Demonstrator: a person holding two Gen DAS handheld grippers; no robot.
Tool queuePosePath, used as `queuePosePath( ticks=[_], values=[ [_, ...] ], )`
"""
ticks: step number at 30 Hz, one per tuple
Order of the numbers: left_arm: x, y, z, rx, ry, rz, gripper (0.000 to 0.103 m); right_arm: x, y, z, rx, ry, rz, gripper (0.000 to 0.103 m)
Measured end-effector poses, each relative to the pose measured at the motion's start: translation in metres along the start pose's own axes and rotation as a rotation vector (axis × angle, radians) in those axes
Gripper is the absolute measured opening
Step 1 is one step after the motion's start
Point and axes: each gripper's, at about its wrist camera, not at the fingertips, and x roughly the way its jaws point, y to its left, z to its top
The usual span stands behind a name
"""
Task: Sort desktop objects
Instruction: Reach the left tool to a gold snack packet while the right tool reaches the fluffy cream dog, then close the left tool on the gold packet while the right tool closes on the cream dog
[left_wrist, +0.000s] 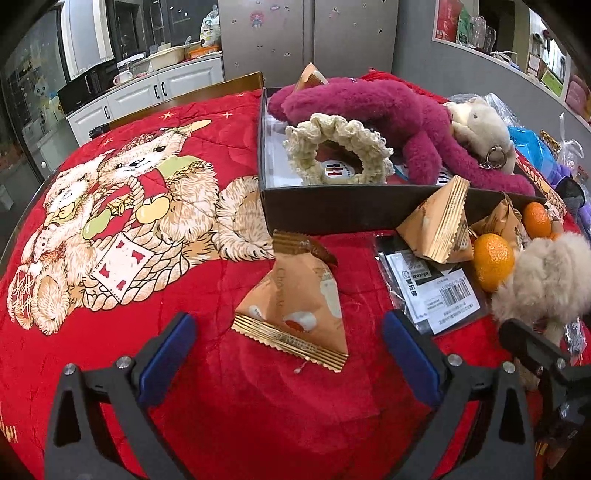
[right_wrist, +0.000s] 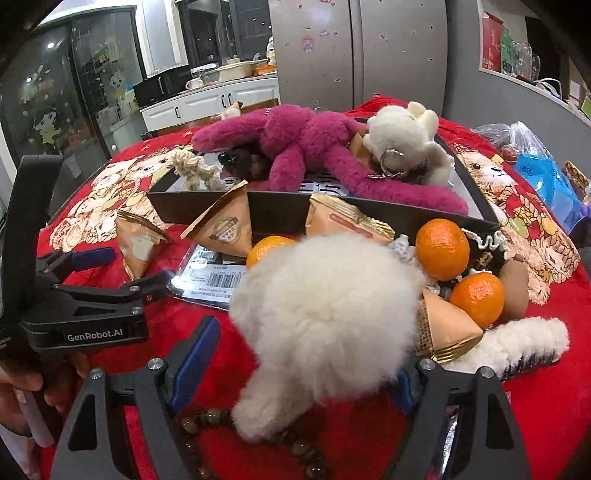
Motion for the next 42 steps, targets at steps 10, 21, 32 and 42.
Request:
queuePosePath(
  ticks=[10, 21, 32, 42],
  values=[
    [-0.015, -0.025, -0.006, 0.101, -0.067, 0.043, 0.054, -0.003, -0.011, 0.0, 0.054, -0.023, -0.023, 0.025],
    [-0.041, -0.025, -0.014, 0.057, -0.142, 0.012, 0.053, -0.038, 0.016, 0.0, -0.043, -0.16, 0.052, 0.022],
    [-0.054, -0.032, -0.019, 0.025, -0.173, -0.026, 0.017, -0.054, 0.022, -0.002, -0.059, -0.206, 0.066, 0.022],
    [-0.056, -0.032, -0.022, 0.021, -0.173, -0.047, 0.014, -0.053, 0.019, 0.0, -0.051, -0.204, 0.085, 0.022]
  ],
)
